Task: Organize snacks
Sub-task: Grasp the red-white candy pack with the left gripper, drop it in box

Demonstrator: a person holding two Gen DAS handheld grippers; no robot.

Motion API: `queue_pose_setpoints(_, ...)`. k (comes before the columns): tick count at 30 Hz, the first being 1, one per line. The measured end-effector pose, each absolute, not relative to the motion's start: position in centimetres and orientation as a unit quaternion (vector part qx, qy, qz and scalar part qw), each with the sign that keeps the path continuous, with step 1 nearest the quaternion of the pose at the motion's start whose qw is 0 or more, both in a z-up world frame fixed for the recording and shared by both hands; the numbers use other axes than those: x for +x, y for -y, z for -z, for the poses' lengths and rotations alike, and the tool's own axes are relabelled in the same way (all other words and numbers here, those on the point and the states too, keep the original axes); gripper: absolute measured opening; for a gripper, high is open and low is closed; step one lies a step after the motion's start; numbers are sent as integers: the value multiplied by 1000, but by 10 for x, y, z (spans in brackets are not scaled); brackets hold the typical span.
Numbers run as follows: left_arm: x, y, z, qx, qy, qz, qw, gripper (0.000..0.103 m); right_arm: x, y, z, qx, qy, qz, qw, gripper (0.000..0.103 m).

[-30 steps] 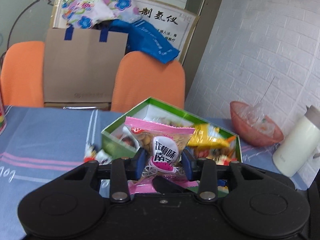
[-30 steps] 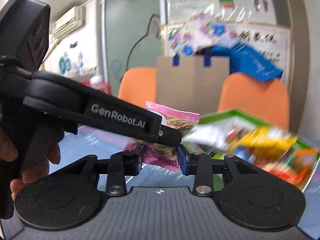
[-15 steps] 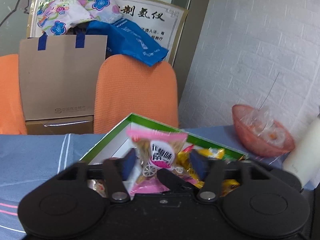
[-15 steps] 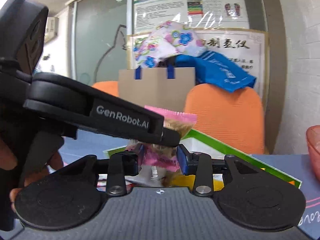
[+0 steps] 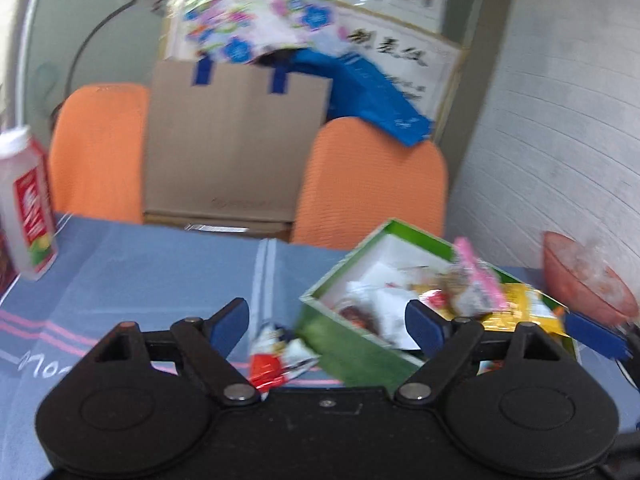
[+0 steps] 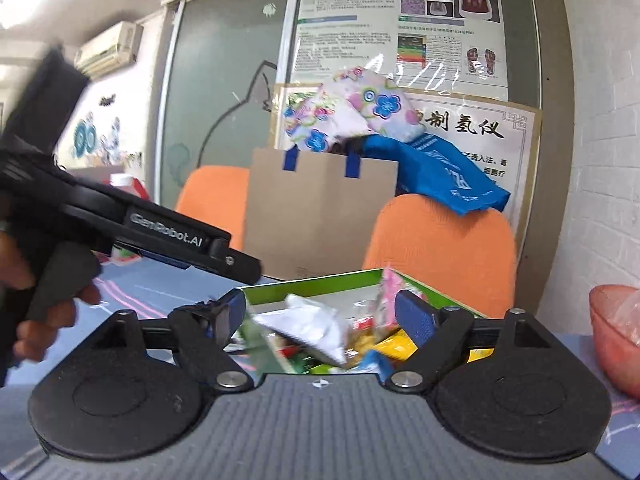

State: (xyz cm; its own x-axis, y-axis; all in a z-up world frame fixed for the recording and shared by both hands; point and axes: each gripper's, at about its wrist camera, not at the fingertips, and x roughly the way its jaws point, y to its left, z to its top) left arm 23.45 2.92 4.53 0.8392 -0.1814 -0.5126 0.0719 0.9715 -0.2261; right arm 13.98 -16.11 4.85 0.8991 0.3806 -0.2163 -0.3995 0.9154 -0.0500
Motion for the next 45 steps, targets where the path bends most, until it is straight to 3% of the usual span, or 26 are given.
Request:
queue_pose_setpoints(11, 287, -64, -5, -191, -334, 16, 923, 103, 112, 158, -32, -31, -140, -212, 967, 103)
queue_pose_setpoints(13, 292, -61, -1, -181, -339, 16, 923, 83, 110, 160, -31, -29, -144, -211, 966, 103)
queue_pose_setpoints(14, 293, -61, 3, -181, -349, 25, 919, 55, 109, 161, -31, -25, -145, -212, 966, 103)
queue_pose_setpoints(15, 292, -62, 5, -191, -351, 39, 916, 45, 108, 161, -31, -22, -146, -212, 966, 103)
queue_pose_setpoints(26, 175, -41, 7, -174, -368, 129, 904, 49, 100, 150, -15, 3, -202, -259, 944, 103)
queue_pose_setpoints(28, 152, -41, 5, -181, -365, 133, 903, 76, 97, 141, -8, -1, -223, -278, 934, 103)
queue_pose_setpoints(29, 143, -43, 3, -188, -360, 136, 904, 99, 95, 136, -4, -5, -233, -284, 930, 103)
queue_pose_setpoints(30, 135, -46, 2, -194, -356, 134, 904, 103, 94, 131, -1, -12, -242, -288, 927, 103)
queue_pose_setpoints(40, 143, -43, 7, -190, -372, 140, 898, 103, 116, 102, 10, 13, -299, -315, 901, 103)
queue_pose_setpoints(43, 147, -42, 12, -190, -373, 140, 897, 103, 124, 95, 15, 8, -310, -313, 898, 97)
queue_pose_setpoints(44, 149, -40, 13, -187, -375, 146, 896, 100, 127, 93, 17, 3, -316, -309, 897, 93)
queue_pose_setpoints(45, 150, -38, 16, -182, -381, 152, 894, 89, 126, 91, 18, 0, -312, -305, 900, 89)
